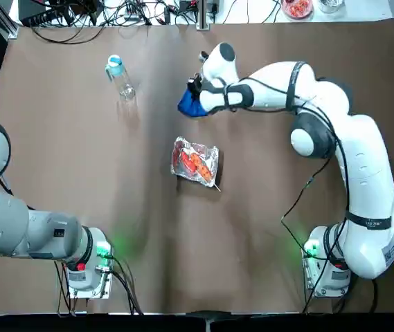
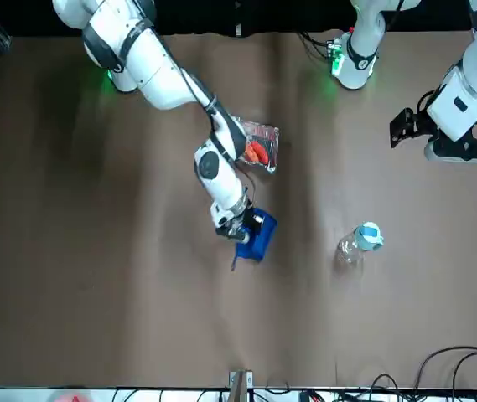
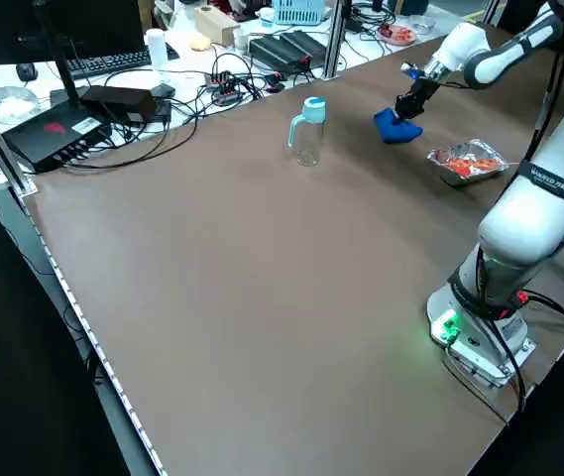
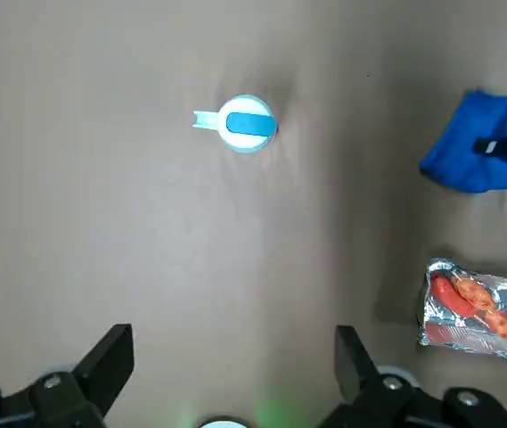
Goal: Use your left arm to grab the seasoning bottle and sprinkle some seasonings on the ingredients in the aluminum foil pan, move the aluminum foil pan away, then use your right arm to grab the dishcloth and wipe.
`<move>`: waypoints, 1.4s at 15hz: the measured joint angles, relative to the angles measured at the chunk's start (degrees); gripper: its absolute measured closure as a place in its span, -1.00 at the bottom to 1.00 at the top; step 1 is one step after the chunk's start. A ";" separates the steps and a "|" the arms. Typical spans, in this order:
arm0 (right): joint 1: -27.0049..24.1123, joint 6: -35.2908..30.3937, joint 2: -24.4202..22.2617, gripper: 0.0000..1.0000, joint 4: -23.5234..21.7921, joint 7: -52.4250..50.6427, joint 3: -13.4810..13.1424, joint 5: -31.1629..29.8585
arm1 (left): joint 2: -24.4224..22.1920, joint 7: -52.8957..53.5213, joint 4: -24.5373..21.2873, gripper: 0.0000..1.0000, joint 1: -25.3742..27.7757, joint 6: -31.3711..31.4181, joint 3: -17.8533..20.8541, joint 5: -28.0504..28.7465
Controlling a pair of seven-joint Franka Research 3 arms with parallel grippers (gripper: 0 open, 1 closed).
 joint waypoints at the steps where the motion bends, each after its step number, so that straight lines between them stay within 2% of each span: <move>1: 0.80 0.81 0.31 0.89 0.00 0.02 -0.03 0.00 | 0.04 0.00 -0.03 -0.99 -0.04 0.00 -0.01 0.00; 4: 0.95 0.93 0.65 0.89 0.01 -0.22 -0.56 -0.63 | 0.12 0.00 -0.17 -1.00 -0.06 0.00 -0.02 0.00; 7: -0.74 -2.98 0.52 0.89 0.23 -0.55 -0.97 -2.06 | 0.12 0.00 -0.27 -1.00 -0.04 0.01 -0.01 0.00; 12: -5.67 -20.05 -1.89 0.89 1.62 -4.87 -0.98 -2.16 | 0.12 0.00 -0.34 -1.00 -0.05 0.01 -0.01 0.00; 14: -7.44 -23.90 -2.57 0.89 1.62 -5.83 -1.01 -2.16 | 0.12 0.00 -0.41 -1.00 -0.05 0.01 -0.01 0.10; 20: -10.00 -25.15 -3.03 0.89 1.71 -6.91 -0.79 -2.17 | 0.12 0.71 -0.56 -1.00 -0.07 1.76 -0.06 1.48; 21: -9.98 -28.35 -4.85 0.89 1.89 -6.96 -0.70 -2.19 | 0.12 0.83 -0.57 -1.00 -0.07 1.90 -0.10 1.48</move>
